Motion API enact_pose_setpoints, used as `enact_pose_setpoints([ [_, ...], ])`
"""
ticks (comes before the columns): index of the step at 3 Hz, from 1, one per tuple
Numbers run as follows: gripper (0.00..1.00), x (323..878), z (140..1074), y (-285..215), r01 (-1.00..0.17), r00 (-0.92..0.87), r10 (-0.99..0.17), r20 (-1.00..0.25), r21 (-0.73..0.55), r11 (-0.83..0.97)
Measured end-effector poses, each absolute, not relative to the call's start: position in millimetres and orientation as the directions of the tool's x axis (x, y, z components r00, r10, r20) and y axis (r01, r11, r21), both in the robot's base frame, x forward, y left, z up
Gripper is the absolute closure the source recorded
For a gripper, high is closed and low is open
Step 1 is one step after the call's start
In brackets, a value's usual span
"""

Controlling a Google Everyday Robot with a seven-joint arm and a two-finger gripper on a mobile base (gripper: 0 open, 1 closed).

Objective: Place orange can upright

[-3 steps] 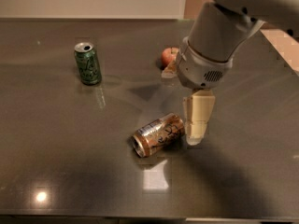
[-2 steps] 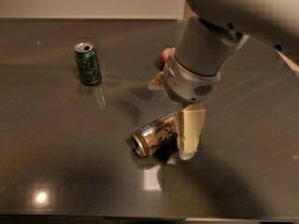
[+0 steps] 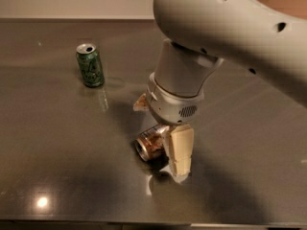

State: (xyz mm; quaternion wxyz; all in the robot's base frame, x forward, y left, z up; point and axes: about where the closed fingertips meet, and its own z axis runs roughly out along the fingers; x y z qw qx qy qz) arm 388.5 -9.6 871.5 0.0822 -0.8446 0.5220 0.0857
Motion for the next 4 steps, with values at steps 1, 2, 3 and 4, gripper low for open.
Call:
enact_pose_setpoints([
  [1,0.0,390,860,-6,-0.881,0.465,-0.861,-0.204,-0.014,-0.472],
  [2,0.0,393,849,-8,-0.874,0.476,-0.861,-0.178,0.009,-0.485],
  [3,0.19,396,842,-13,-0.873,0.478,-0.865,-0.154,0.02,-0.487],
  [4,0.42,396,838,-18,-0.876,0.474,-0.869,-0.142,0.025,-0.482],
])
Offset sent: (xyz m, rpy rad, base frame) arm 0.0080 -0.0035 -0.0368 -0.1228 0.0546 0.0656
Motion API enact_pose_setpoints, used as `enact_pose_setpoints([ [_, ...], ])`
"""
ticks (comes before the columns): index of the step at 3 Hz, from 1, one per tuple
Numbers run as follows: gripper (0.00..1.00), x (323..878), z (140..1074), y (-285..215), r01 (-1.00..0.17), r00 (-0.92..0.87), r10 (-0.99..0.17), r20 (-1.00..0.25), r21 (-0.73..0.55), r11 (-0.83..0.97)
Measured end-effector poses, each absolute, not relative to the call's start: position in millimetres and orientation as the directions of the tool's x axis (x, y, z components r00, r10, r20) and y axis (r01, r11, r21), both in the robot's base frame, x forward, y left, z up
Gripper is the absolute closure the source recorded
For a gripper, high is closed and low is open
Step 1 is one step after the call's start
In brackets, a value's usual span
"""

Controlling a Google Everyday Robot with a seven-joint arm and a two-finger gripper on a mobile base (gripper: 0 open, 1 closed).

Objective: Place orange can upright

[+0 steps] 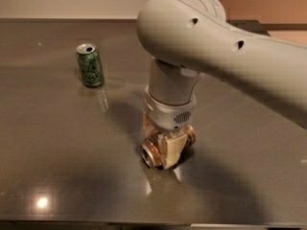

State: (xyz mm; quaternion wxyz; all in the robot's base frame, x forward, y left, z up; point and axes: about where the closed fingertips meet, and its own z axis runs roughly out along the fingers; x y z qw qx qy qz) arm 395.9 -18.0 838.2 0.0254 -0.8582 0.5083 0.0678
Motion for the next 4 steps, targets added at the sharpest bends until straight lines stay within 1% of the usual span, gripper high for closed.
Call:
enact_pose_setpoints([
  [1,0.66,400,846,-20,-0.891,0.446,-0.88,-0.162,0.016,-0.454],
  [2,0.89,407,867,-19,-0.909,0.403,-0.88,-0.25,0.004,-0.417],
  [3,1.0,416,892,-16,-0.926,0.35,-0.857,-0.378,-0.004,-0.377],
  [4,1.0,426,913,-14,-0.943,0.29,-0.802,-0.522,-0.012,-0.334],
])
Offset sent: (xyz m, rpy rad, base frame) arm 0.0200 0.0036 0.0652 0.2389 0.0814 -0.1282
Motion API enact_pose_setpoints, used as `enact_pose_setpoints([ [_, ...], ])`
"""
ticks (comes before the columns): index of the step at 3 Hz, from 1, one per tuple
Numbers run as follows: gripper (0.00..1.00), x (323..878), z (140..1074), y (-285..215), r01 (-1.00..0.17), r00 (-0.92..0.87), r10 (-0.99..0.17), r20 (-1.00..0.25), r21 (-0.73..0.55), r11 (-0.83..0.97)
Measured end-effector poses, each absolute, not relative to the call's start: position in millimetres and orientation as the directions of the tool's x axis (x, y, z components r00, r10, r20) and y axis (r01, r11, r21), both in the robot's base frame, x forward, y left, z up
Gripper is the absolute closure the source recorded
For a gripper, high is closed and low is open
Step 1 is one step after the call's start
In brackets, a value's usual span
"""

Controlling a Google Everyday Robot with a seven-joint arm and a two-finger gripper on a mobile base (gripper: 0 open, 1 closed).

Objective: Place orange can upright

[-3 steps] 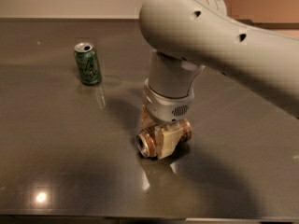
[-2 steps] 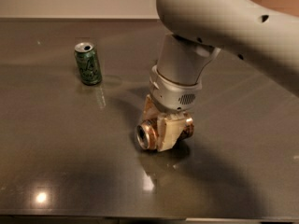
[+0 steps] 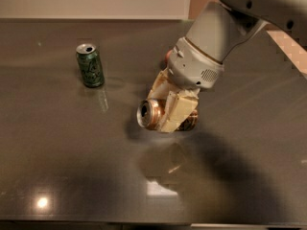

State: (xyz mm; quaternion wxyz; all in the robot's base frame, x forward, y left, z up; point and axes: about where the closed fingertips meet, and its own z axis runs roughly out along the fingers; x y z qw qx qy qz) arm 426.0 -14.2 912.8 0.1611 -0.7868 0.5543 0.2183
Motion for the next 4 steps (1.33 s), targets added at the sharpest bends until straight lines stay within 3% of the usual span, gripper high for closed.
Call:
enact_pose_setpoints([
  [2,1.0,437,929,-16,-0.968,0.156,-0.593,-0.79,-0.003,-0.25],
  [4,1.0,449,930,-37,-0.987,0.049,-0.329,-0.943,0.004,-0.161],
])
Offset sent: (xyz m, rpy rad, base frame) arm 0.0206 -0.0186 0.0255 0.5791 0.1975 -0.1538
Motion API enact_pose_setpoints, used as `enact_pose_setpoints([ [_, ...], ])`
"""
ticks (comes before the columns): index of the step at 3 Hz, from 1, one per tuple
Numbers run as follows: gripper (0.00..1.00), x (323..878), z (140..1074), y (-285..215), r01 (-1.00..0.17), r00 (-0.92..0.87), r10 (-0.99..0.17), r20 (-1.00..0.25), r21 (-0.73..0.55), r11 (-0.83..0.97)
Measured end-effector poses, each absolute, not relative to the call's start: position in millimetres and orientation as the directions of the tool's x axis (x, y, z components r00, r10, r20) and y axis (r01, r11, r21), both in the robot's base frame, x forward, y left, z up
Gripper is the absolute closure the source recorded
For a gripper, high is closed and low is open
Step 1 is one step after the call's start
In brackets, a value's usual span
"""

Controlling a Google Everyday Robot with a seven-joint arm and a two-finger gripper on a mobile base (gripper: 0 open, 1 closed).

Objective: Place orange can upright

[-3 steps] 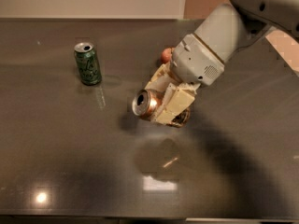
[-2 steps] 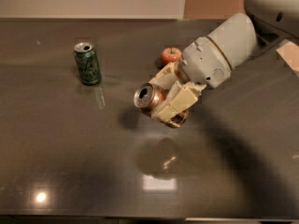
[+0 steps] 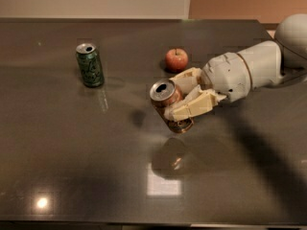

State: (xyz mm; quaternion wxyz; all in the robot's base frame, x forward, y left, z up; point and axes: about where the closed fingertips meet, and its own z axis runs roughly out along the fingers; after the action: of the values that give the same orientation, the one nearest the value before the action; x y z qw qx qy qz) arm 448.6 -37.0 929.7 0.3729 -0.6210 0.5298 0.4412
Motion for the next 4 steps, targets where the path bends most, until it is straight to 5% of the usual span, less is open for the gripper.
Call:
enact_pose_setpoints([
  [2,1.0,457,918,-57,-0.994,-0.004,-0.156,-0.988,0.021,-0.109],
  [4,0.58,459,904,-71,-0.998,-0.003,-0.064,-0.998,0.008,-0.068],
])
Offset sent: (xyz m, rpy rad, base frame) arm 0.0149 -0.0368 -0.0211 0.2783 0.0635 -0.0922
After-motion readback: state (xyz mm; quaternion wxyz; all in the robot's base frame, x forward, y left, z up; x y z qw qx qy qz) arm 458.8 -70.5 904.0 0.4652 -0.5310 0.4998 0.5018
